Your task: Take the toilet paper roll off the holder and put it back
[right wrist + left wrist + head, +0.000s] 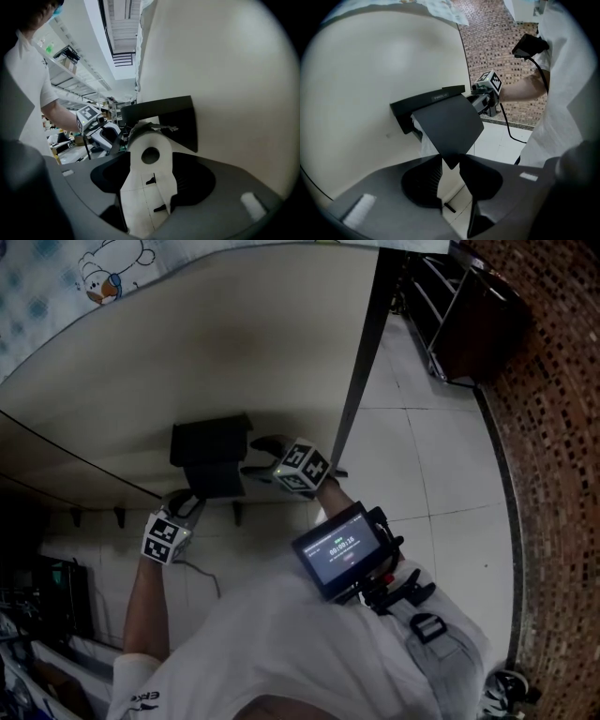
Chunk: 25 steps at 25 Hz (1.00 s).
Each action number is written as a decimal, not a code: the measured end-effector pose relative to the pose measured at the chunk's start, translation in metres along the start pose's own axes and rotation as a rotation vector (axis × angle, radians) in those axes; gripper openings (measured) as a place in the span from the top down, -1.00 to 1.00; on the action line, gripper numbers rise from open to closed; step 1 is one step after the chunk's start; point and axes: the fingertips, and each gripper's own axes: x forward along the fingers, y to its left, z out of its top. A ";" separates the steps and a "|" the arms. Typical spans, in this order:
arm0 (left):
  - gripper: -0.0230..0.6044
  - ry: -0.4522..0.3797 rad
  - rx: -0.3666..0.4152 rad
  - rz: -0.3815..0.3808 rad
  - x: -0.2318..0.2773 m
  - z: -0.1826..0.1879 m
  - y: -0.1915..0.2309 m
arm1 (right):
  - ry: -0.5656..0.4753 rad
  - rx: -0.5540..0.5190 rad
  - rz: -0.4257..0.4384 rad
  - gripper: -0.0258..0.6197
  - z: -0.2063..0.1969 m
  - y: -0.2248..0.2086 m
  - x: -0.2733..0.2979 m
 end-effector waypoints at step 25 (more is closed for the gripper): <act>0.72 0.029 -0.041 0.116 0.045 -0.009 0.044 | -0.189 0.181 -0.158 0.23 -0.003 -0.016 -0.083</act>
